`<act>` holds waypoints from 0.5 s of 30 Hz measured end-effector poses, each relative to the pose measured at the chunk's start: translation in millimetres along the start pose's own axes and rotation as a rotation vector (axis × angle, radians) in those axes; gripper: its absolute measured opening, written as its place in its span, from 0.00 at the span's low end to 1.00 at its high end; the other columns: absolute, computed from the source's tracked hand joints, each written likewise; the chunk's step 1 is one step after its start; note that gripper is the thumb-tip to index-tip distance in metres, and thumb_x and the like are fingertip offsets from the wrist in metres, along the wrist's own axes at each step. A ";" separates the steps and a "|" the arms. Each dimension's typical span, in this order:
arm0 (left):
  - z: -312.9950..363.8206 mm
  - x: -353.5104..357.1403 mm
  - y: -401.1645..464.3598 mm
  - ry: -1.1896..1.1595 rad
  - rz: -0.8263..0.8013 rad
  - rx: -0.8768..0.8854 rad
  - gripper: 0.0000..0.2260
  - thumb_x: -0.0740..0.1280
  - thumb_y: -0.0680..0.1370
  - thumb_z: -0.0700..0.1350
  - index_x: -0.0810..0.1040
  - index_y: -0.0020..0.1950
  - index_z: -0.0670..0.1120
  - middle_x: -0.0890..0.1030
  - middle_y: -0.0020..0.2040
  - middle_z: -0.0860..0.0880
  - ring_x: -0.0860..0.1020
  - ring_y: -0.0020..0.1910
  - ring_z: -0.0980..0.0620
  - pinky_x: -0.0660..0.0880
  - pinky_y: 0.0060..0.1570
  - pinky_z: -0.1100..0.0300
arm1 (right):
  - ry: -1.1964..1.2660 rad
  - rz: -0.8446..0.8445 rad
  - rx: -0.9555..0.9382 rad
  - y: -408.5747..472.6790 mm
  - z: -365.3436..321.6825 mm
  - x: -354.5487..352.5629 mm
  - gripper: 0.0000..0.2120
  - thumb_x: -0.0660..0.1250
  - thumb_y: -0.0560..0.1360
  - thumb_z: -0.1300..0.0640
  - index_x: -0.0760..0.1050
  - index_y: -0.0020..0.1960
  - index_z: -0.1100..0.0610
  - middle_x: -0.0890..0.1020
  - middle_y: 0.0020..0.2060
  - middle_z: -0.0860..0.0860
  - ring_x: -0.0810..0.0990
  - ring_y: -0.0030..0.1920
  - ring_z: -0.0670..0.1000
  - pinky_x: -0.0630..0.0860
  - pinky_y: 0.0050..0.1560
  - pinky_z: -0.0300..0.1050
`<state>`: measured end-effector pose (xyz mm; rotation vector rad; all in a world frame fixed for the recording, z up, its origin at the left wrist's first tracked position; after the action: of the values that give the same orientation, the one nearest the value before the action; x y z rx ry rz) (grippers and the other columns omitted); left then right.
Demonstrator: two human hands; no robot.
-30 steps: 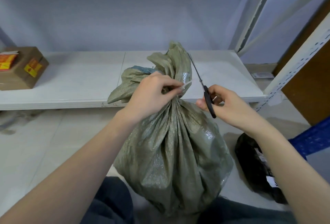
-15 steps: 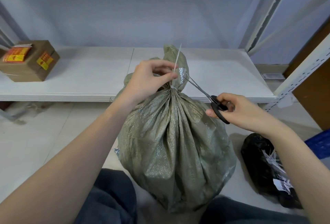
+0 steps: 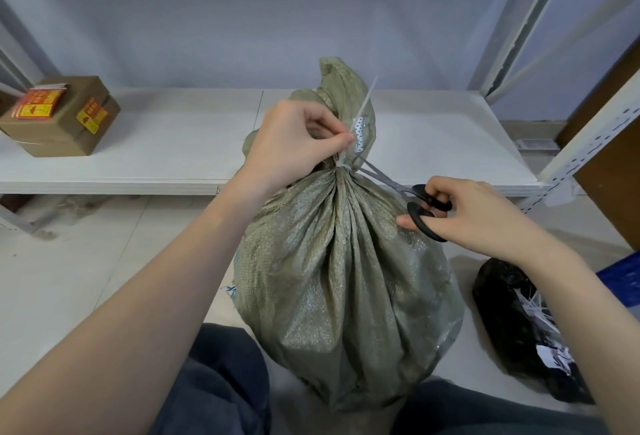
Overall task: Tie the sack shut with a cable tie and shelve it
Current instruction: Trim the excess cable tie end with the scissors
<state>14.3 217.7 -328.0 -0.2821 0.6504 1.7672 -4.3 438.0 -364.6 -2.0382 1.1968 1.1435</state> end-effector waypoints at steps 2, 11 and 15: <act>3.4 -0.3 -0.7 0.028 -0.005 0.008 0.04 0.75 0.70 0.44 0.83 0.38 0.45 0.83 0.31 0.55 0.80 0.31 0.63 0.74 0.39 0.72 | -0.019 0.012 -0.029 -0.6 -3.5 0.1 0.23 0.68 0.60 0.33 0.67 0.33 0.51 0.75 0.29 0.51 0.74 0.35 0.54 0.67 0.36 0.47; 3.9 -2.1 -0.8 0.031 0.000 0.021 0.05 0.75 0.70 0.43 0.83 0.36 0.44 0.83 0.32 0.51 0.79 0.31 0.62 0.74 0.40 0.71 | -0.064 0.113 -0.066 0.0 -10.8 -2.0 0.24 0.68 0.60 0.32 0.66 0.31 0.53 0.73 0.25 0.50 0.69 0.31 0.52 0.65 0.32 0.46; 1.6 -3.1 0.3 0.004 0.011 0.006 0.05 0.75 0.70 0.43 0.83 0.37 0.43 0.84 0.33 0.50 0.80 0.33 0.60 0.76 0.41 0.68 | -0.074 0.119 -0.065 0.9 -9.4 -1.9 0.24 0.69 0.60 0.33 0.66 0.30 0.53 0.72 0.24 0.49 0.69 0.31 0.53 0.65 0.32 0.46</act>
<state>15.2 216.1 -325.1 -0.2784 0.6614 1.7752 -1.7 431.3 -358.2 -1.9750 1.2742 1.3188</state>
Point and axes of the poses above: each hand's wrist, its own y-axis towards the middle knuckle, its own x-axis out of the palm, z = x × y, the point moved 4 cm from there along y, towards the middle knuckle
